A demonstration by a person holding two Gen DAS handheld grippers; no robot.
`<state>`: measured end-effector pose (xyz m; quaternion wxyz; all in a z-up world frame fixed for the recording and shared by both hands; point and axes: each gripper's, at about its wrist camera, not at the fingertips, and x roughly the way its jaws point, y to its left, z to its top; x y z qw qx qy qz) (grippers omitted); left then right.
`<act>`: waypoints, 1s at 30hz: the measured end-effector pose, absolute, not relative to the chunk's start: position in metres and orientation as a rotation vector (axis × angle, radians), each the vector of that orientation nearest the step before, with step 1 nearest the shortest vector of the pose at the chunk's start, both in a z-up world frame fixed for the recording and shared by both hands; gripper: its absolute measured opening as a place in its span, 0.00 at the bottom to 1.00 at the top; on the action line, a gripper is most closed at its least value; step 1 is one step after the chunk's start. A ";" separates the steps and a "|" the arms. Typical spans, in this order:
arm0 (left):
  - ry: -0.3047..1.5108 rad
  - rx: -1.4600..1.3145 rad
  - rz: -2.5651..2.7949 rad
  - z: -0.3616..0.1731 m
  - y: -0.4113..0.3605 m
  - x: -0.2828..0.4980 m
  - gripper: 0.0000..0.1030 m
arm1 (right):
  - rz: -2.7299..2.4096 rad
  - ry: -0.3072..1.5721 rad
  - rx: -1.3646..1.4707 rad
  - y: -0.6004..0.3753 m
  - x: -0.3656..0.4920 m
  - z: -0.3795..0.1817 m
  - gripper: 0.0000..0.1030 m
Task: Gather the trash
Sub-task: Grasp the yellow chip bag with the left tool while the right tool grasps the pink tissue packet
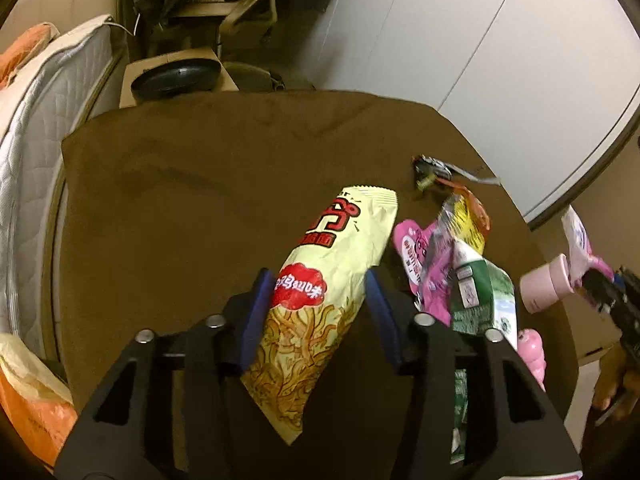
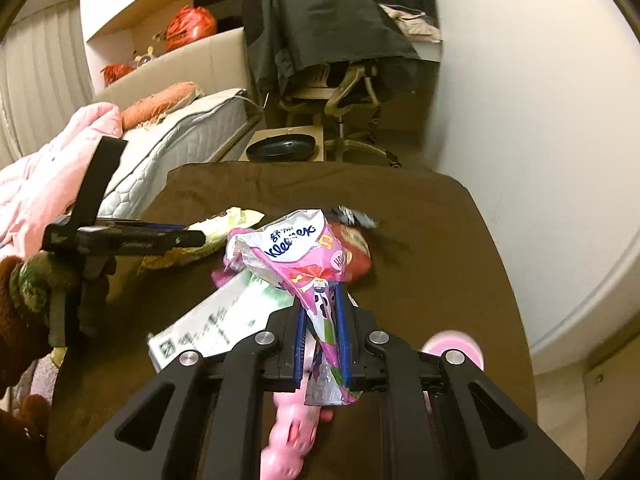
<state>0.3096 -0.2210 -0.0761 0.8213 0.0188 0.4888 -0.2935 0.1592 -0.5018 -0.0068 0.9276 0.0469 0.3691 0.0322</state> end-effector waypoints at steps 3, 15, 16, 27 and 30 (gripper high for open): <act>1.057 0.026 -0.644 -0.075 -0.218 0.296 0.31 | 0.078 0.756 0.164 -0.507 0.146 -0.012 0.13; 1.045 0.049 -0.609 -0.055 -0.205 0.220 0.28 | 0.096 0.745 0.236 -0.511 0.118 -0.021 0.13; 1.051 0.052 -0.605 -0.056 -0.204 0.214 0.29 | 0.097 0.745 0.237 -0.510 0.116 -0.022 0.13; 1.071 0.097 -0.706 -0.065 -0.229 0.208 0.42 | 0.094 0.765 0.268 -0.513 0.091 -0.036 0.13; 1.083 0.153 -0.696 -0.070 -0.244 0.216 0.42 | 0.093 0.763 0.279 -0.514 0.087 -0.037 0.13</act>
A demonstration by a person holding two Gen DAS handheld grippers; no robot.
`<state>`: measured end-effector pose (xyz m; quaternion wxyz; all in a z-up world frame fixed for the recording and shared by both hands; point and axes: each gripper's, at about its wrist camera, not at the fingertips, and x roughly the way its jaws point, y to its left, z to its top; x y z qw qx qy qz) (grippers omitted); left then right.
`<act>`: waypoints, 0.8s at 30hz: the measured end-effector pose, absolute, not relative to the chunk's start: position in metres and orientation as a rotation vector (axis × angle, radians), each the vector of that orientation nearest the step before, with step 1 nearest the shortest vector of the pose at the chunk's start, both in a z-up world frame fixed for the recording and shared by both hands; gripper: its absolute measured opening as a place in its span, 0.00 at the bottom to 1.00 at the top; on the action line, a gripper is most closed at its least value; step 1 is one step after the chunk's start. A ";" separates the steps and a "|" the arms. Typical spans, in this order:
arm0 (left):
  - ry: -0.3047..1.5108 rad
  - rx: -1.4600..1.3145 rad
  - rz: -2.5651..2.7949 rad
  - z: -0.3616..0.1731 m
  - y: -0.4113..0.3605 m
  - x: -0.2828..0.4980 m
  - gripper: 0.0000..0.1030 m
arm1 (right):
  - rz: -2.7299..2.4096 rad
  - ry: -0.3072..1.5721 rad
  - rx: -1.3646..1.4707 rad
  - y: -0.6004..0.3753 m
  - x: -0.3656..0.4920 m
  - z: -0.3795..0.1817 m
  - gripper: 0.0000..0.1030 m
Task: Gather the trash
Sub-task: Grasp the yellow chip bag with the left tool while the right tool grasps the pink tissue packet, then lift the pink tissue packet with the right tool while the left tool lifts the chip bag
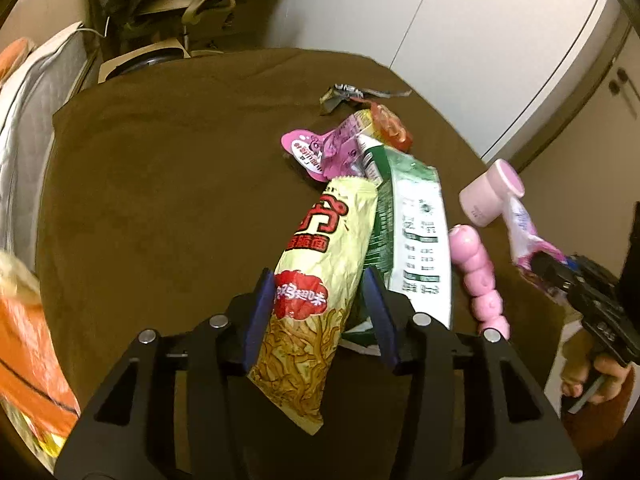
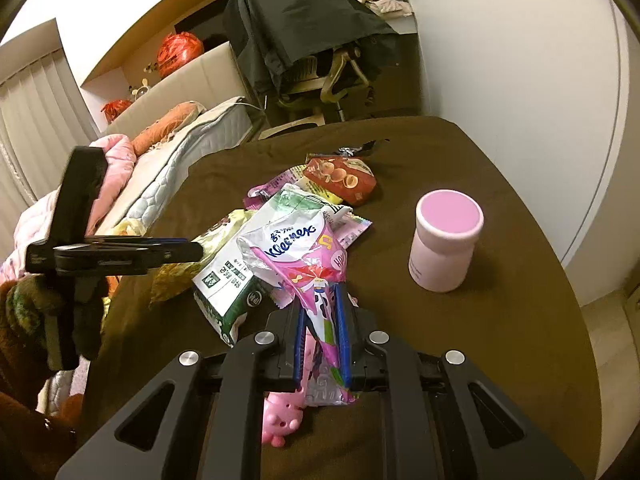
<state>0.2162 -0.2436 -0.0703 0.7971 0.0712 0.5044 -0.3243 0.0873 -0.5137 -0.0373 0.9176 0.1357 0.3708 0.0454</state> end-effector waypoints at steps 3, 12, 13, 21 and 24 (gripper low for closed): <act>1.099 0.139 -0.670 -0.073 -0.244 0.220 0.32 | 0.095 0.757 0.275 -0.512 0.084 -0.037 0.13; 0.945 0.030 -0.646 -0.023 -0.200 0.194 0.28 | 0.105 0.702 0.261 -0.505 0.085 -0.016 0.13; 0.922 0.012 -0.639 -0.014 -0.193 0.191 0.28 | 0.111 0.690 0.254 -0.502 0.086 -0.011 0.13; 0.805 -0.038 -0.603 0.034 -0.152 0.169 0.28 | 0.166 0.634 0.190 -0.470 0.095 0.022 0.13; 0.781 -0.048 -0.593 0.042 -0.137 0.162 0.28 | 0.192 0.626 0.160 -0.453 0.098 0.031 0.13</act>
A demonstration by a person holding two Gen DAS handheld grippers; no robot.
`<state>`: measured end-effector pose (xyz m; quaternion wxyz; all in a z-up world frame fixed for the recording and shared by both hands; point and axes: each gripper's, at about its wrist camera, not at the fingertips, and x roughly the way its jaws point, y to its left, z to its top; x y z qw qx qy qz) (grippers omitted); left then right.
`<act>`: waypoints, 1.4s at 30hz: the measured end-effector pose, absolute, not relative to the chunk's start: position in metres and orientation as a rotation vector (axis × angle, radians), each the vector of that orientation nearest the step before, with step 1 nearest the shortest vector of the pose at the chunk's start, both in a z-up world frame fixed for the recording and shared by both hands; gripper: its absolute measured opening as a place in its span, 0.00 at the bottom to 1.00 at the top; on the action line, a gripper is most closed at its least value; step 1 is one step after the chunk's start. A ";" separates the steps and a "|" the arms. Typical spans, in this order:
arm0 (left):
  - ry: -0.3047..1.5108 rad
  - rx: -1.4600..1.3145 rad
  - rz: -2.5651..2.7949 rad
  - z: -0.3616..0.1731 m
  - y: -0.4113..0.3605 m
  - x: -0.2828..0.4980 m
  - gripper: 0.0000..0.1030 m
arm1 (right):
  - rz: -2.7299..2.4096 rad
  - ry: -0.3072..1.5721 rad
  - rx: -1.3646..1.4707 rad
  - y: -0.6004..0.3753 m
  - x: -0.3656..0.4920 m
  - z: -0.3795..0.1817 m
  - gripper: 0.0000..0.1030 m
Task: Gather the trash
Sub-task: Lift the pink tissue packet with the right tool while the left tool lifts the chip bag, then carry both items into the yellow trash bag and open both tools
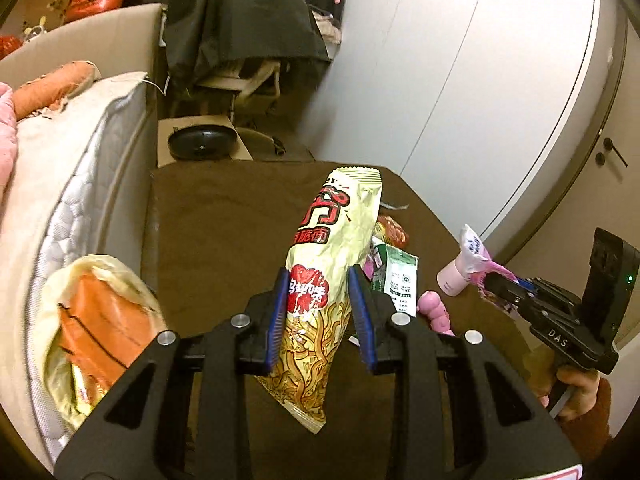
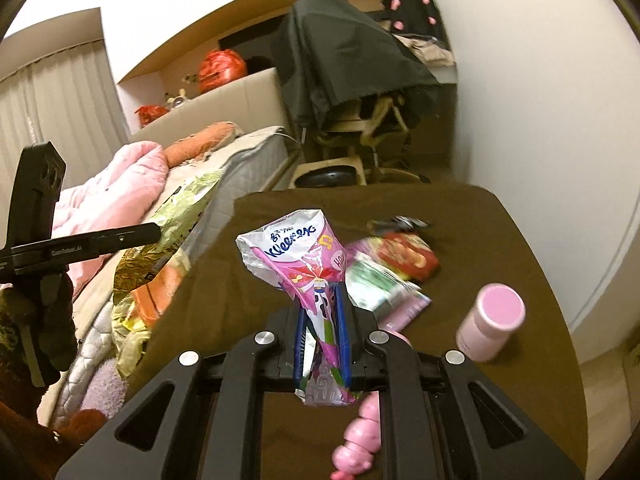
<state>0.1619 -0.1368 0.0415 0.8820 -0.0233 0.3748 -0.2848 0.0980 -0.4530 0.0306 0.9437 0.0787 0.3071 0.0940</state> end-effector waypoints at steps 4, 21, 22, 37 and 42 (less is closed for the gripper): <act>0.763 -0.070 -0.568 0.045 -0.111 0.154 0.28 | 0.225 0.624 0.124 -0.429 0.106 0.040 0.13; 0.844 -0.243 -0.284 -0.015 0.056 0.144 0.28 | 0.422 0.726 0.016 -0.290 0.168 0.035 0.13; 0.846 -0.255 -0.274 -0.018 0.065 0.144 0.28 | 0.435 0.730 0.000 -0.280 0.171 0.034 0.13; 0.881 -0.329 -0.238 -0.048 0.129 0.148 0.28 | 0.518 0.809 -0.107 -0.187 0.193 0.006 0.13; 0.868 -0.345 -0.236 -0.046 0.145 0.146 0.28 | 0.528 0.840 -0.079 -0.172 0.205 -0.007 0.13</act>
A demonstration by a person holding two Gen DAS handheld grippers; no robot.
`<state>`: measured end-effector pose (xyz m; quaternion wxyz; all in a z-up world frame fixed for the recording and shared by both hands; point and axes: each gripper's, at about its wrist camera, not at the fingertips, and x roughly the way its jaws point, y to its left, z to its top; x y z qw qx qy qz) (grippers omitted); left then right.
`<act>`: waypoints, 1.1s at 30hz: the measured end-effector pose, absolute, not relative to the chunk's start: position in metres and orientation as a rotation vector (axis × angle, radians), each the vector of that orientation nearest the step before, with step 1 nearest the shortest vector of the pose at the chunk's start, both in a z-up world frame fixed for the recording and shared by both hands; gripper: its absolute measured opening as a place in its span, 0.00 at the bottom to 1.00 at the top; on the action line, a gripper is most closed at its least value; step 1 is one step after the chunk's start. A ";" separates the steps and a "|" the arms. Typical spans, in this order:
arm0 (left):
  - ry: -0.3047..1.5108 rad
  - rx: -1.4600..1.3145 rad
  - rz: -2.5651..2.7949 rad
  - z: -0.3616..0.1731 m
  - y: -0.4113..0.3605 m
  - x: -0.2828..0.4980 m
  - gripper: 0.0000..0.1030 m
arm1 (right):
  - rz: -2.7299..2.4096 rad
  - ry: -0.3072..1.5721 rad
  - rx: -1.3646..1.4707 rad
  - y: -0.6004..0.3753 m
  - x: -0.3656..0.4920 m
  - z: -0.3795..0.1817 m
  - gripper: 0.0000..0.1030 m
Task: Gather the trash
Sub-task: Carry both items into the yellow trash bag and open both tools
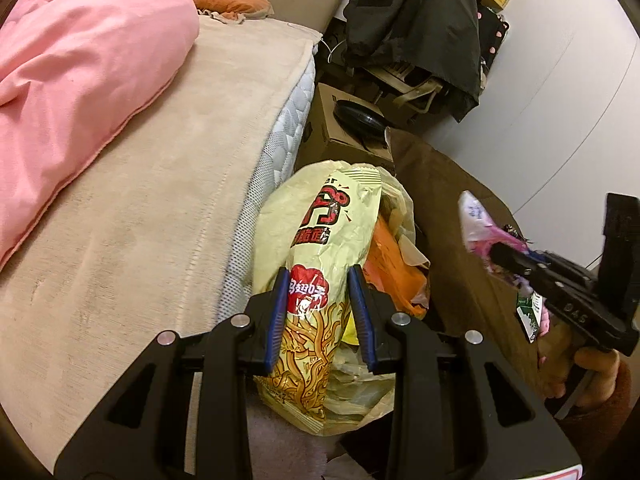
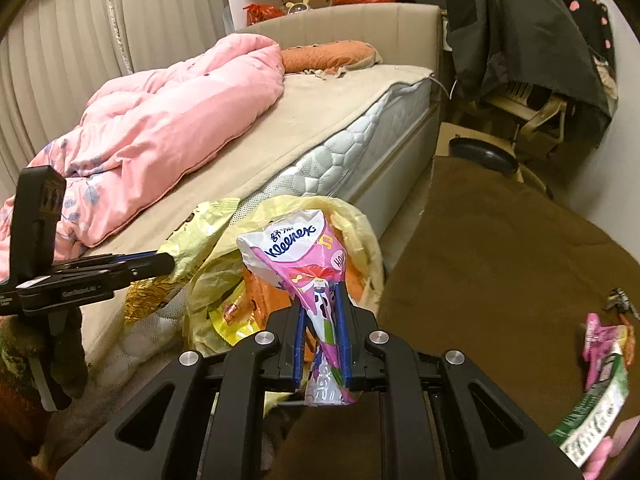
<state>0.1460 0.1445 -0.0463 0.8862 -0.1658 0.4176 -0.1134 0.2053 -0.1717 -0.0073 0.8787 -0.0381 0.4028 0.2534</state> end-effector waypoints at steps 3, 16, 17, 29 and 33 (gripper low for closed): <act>0.852 -0.354 -0.238 -0.043 0.154 0.143 0.28 | 0.541 0.855 -0.070 -0.163 0.207 -0.012 0.13; 0.853 -0.385 -0.235 -0.042 0.180 0.148 0.28 | 0.651 1.041 -0.065 -0.104 0.236 -0.069 0.13; 0.853 -0.383 -0.236 -0.042 0.181 0.148 0.28 | 0.647 1.067 -0.064 -0.099 0.243 -0.077 0.13; 0.860 -0.390 -0.241 -0.045 0.183 0.152 0.28 | 0.611 1.125 -0.117 -0.079 0.256 -0.104 0.14; 0.866 -0.388 -0.251 -0.045 0.178 0.157 0.28 | 0.610 1.070 -0.145 -0.092 0.243 -0.091 0.27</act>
